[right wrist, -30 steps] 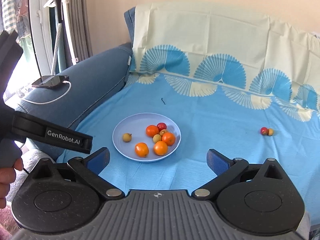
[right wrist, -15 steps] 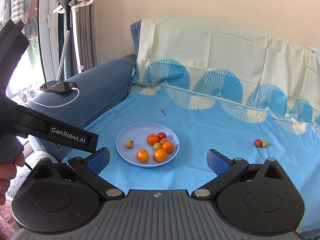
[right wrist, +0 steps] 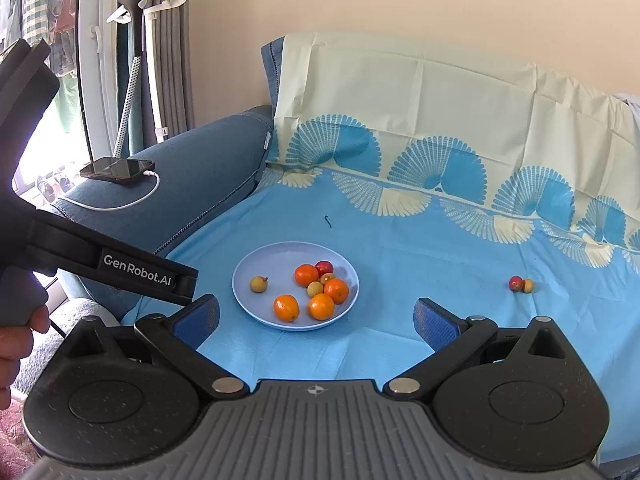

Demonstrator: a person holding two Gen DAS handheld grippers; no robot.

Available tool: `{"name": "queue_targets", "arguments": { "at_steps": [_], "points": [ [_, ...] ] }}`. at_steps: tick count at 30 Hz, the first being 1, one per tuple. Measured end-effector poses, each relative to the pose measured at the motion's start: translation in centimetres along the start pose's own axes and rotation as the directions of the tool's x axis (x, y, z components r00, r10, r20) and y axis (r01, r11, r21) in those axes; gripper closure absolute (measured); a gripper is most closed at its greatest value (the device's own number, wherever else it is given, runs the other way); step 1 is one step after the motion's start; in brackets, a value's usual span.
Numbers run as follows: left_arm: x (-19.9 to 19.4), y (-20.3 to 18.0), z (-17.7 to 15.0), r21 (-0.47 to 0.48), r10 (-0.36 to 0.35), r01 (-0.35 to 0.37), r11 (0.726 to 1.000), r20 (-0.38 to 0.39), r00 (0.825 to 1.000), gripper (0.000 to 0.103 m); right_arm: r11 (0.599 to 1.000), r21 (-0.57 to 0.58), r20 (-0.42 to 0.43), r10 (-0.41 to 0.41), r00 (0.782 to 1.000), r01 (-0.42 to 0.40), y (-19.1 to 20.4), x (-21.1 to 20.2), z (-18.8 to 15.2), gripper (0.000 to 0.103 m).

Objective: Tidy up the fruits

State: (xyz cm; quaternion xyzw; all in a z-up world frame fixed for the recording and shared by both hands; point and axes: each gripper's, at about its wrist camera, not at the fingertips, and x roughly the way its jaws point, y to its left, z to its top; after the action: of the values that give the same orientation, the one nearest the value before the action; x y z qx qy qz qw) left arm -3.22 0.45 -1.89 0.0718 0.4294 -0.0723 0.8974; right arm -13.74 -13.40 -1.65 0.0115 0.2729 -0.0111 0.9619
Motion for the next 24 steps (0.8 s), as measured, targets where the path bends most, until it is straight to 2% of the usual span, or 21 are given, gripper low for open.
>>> {"name": "queue_targets", "arguments": {
  "at_steps": [17,24],
  "points": [
    [2.0,-1.1,0.4,0.034,0.019,-0.017,0.999,-0.048,0.999,0.0,0.999,0.044,-0.043,0.007,0.999,-0.005,-1.1,1.6,-0.5,0.001],
    [3.5,-3.3,1.4,0.083,0.021,-0.014,0.996,-0.08,0.997,0.0,0.991,0.115,-0.052,-0.055,0.997,0.061,-4.3,2.6,-1.0,0.001]
  ]
}}
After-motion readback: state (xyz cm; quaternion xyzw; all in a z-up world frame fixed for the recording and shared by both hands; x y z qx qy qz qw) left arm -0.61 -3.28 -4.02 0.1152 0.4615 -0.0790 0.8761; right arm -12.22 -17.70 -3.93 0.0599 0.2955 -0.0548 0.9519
